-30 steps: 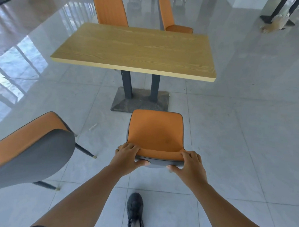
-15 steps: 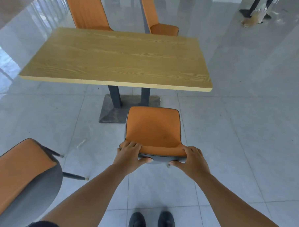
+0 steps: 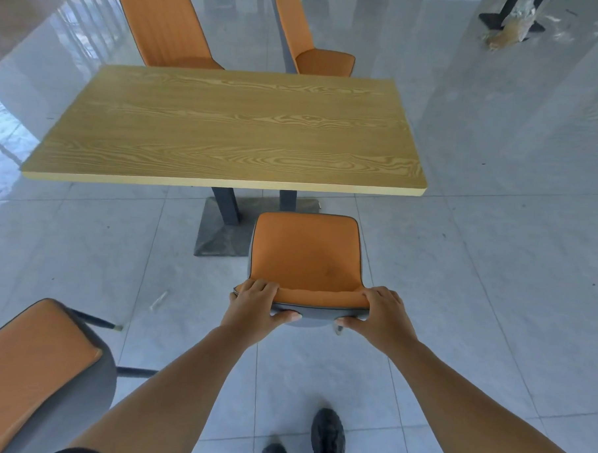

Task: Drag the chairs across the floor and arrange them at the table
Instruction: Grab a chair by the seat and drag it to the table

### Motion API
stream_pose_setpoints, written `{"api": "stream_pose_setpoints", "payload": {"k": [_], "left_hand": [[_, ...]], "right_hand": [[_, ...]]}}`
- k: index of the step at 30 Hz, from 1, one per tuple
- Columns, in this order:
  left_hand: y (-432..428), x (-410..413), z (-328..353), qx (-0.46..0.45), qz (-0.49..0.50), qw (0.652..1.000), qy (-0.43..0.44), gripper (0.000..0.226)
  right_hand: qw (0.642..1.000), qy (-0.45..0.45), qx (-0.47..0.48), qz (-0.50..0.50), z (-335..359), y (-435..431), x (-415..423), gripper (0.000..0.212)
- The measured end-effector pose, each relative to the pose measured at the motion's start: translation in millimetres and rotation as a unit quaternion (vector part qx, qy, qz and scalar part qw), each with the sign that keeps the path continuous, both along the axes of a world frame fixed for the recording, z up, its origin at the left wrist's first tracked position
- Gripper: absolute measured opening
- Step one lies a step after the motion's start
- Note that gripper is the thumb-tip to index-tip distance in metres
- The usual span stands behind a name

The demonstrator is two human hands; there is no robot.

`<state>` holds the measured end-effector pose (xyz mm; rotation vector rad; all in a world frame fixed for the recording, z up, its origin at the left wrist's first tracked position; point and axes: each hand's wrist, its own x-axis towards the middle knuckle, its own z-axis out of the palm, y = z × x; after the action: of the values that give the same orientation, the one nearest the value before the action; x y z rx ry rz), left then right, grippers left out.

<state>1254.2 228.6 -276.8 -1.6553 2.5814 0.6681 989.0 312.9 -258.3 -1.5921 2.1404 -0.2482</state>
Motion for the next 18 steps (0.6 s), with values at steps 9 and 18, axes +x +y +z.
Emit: {"api": "stream_pose_setpoints", "payload": {"k": [9, 18], "left_hand": [[-23, -14, -1, 0.002, 0.006, 1.000, 0.001, 0.075], [-38, -40, 0, 0.002, 0.019, 1.000, 0.017, 0.072]], "right_hand": [[1.000, -0.009, 0.004, 0.000, -6, -26, -16, 0.076], [1.000, 0.000, 0.010, 0.025, 1, -53, -48, 0.072]]}}
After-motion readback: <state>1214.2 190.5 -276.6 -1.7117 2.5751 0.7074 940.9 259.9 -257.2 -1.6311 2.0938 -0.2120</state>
